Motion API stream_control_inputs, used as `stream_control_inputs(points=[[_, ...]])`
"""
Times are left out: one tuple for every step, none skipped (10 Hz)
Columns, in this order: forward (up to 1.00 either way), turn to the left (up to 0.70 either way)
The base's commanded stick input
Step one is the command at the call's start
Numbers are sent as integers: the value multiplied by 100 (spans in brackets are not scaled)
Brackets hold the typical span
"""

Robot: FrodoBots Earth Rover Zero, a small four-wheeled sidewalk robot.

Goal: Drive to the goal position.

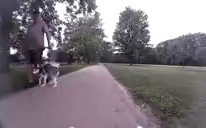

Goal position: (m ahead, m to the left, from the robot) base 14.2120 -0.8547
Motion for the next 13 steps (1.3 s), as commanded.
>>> stream_control_inputs(points=[[70, 0], [70, 0], [70, 0], [70, 0], [70, 0], [70, 0], [70, 0], [70, 0], [70, 0], [70, 0], [70, 0], [70, 0], [70, 0]])
